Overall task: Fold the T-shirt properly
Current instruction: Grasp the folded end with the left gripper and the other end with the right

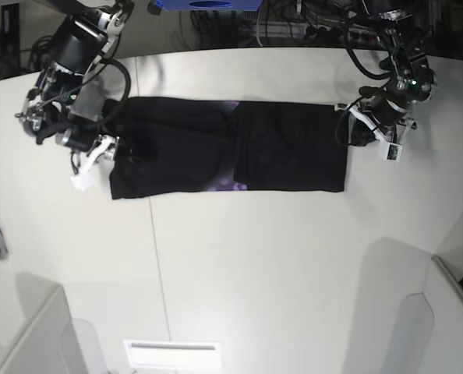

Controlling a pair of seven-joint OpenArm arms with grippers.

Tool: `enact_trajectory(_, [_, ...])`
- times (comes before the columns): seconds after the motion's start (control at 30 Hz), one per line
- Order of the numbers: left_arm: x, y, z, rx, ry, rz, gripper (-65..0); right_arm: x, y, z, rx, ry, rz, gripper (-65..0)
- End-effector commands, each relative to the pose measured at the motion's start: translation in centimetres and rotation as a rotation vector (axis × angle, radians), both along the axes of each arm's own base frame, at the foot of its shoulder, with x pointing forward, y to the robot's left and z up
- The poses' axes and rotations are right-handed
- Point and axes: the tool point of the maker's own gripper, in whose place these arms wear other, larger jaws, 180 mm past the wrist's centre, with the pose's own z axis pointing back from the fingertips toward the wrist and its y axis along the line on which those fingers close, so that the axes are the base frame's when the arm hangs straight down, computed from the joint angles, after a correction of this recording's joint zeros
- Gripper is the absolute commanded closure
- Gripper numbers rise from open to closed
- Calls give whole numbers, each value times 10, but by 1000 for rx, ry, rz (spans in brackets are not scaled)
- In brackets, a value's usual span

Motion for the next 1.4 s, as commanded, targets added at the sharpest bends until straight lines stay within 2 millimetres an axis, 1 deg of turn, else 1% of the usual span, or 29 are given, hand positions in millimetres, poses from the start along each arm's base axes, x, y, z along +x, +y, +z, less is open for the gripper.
enact_trajectory(0.0, [5,2,7,8,-23,-4,0,-18,-5,-16,-70,82,46,-381])
enact_trajectory(0.03, [5,2,7,7,-22,-6,0,-16,-5,-16,-70,77,42,-381])
enact_trajectory(0.13, [5,-11,4,-3,-14,-42,0,-18,-13,-17,-86,77,34,-381])
enact_trajectory(0.2, [5,-17,3,-7,-11,-60,0,-18,-15,-17,-89,77,35,-380])
enact_trajectory(0.23, [5,-20,3,-9,-10,-67,0,-18,-20,-16,-100,77,34,-371])
enact_trajectory(0.27, [5,-22,2,-12,-9,-73,0,-17,-22,-16,-106,76,33,-342])
enact_trajectory(0.33, [5,-30,1,-18,-7,-93,0,-16,-27,-15,-115,74,32,-260])
enact_trajectory(0.4, [5,-39,0,-25,-2,-118,0,-15,-36,-13,-135,72,29,-192])
enact_trajectory(0.5, [7,-50,-4,-31,10,-111,0,-10,-44,-9,-152,60,27,-113])
enact_trajectory(0.57, [7,-62,-6,-45,16,-126,0,-8,-54,-6,-173,56,24,-66])
enact_trajectory(0.63, [10,-74,-5,-55,14,-150,0,-2,-58,-3,-181,42,19,-3])
enact_trajectory(0.73, [18,-91,-3,-73,4,-168,0,5,-70,4,-206,23,12,0])
enact_trajectory(0.83, [19,-106,-2,-95,0,-179,0,8,-84,10,-239,14,8,0])
enact_trajectory(0.93, [22,-121,-1,-109,-4,-210,0,15,-96,18,-240,46,-66,0])
enact_trajectory(1.03, [22,-134,0,-122,-6,-234,0,22,-100,33,-281,2,-67,0])
enact_trajectory(1.13, [22,-143,0,-133,-3,-235,0,31,-91,48,-339,-56,-13,0])
enact_trajectory(1.27, [29,-158,4,-140,-14,-260,0,35,-80,60,-342,-42,-53,0])
enact_trajectory(1.37, [30,-163,5,-146,-15,-260,0,41,-66,76,-371,-110,-25,0])
